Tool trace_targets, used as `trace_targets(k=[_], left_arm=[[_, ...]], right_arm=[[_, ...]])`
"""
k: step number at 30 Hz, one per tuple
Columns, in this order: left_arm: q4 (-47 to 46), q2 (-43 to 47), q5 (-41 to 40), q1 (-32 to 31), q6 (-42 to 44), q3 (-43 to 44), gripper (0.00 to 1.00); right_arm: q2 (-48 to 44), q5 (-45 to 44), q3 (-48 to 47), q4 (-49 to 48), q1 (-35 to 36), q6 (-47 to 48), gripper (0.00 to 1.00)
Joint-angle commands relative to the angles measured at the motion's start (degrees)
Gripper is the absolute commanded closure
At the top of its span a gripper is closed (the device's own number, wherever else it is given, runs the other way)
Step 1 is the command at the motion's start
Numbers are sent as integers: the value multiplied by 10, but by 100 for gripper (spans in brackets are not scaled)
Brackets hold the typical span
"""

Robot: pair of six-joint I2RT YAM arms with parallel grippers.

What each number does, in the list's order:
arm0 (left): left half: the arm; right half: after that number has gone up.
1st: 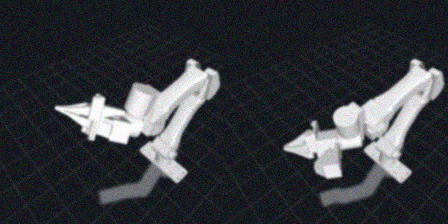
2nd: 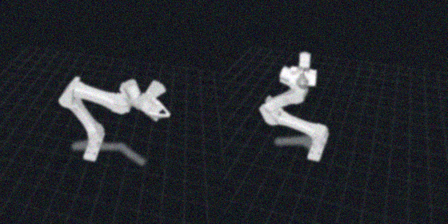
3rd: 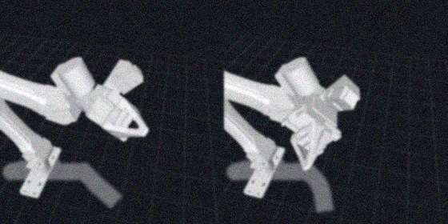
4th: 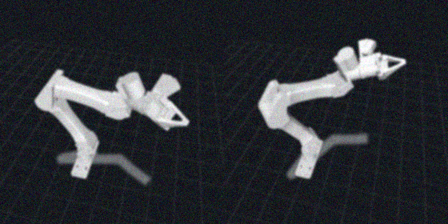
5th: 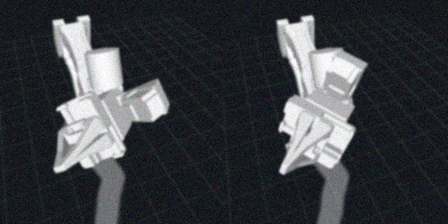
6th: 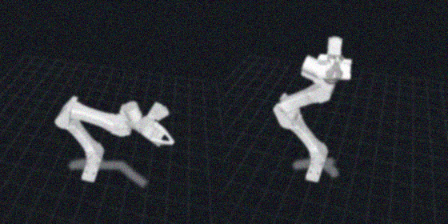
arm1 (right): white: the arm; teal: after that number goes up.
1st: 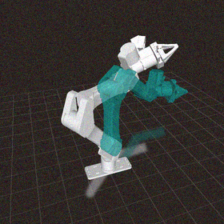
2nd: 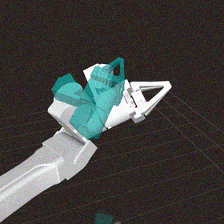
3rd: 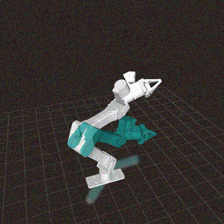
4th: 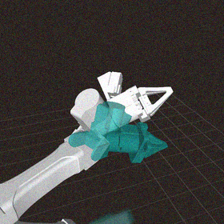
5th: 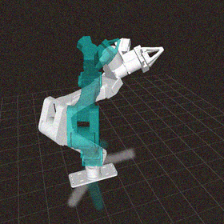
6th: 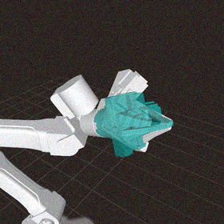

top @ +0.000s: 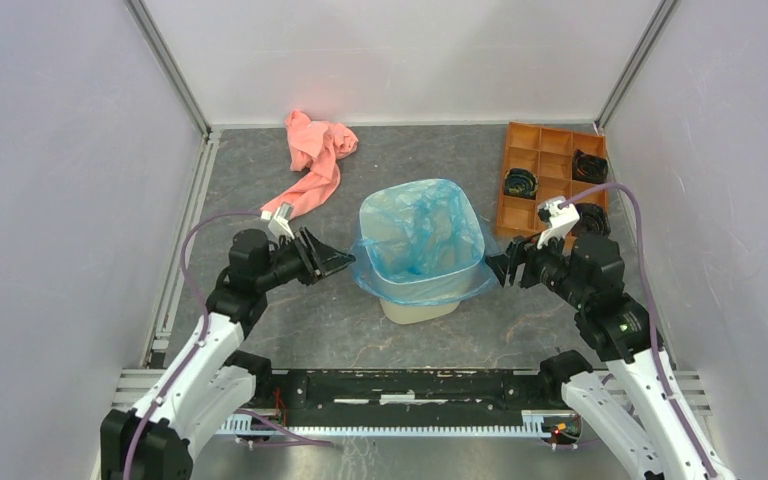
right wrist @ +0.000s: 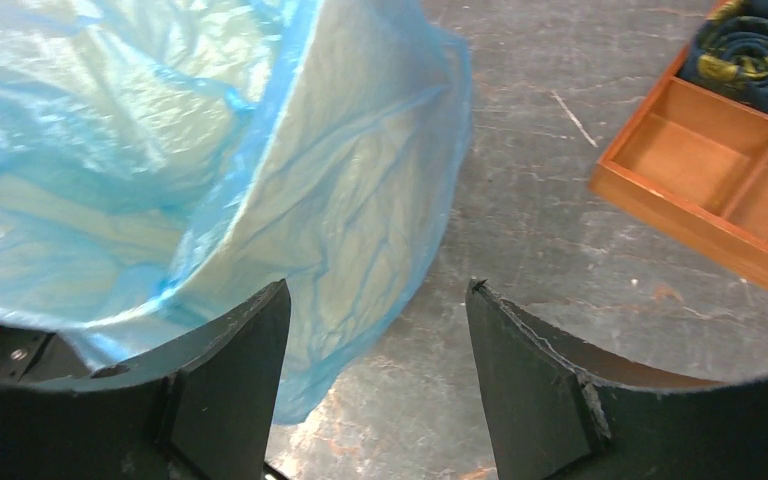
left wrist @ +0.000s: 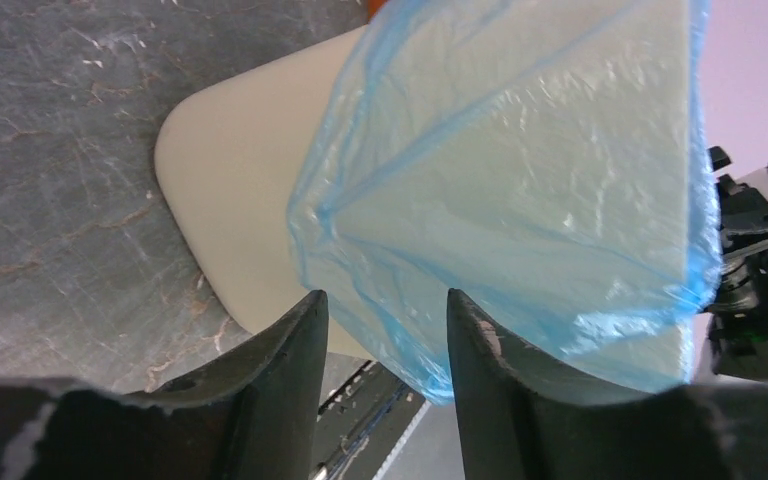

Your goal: Put the trash bags into the trash bin

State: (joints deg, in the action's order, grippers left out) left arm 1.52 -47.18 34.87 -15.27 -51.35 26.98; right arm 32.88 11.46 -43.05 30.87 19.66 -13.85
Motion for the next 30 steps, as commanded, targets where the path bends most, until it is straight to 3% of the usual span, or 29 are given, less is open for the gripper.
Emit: trace_targets(k=[1,7,14,18,20,23,27,30], left_arm=[[-29,47,12,-3,-63,-26,41],[-78,59,14,-19,-111,-57,36],[-95,32,-25,-93,-118,-58,36],[-106,12,-40,-114,-115,-53,55],[-106,9,-50,-120,-113,-57,66],[-109,7,-62,-123,-111,-70,83],[-124,-1,-73,-127,-110,-101,96],[-145,-17,-89,-131,-108,-122,98]], right_arm=[[-28,60,-4,-3,1,-18,28],[-36,74,10,9,2,-8,26],[-50,68,8,55,2,10,17],[-63,97,39,32,1,-11,16],[-71,119,71,2,1,-29,26],[-82,121,125,-48,2,-52,50],[-79,119,183,-109,1,-67,76],[-71,101,223,-167,1,-71,92]])
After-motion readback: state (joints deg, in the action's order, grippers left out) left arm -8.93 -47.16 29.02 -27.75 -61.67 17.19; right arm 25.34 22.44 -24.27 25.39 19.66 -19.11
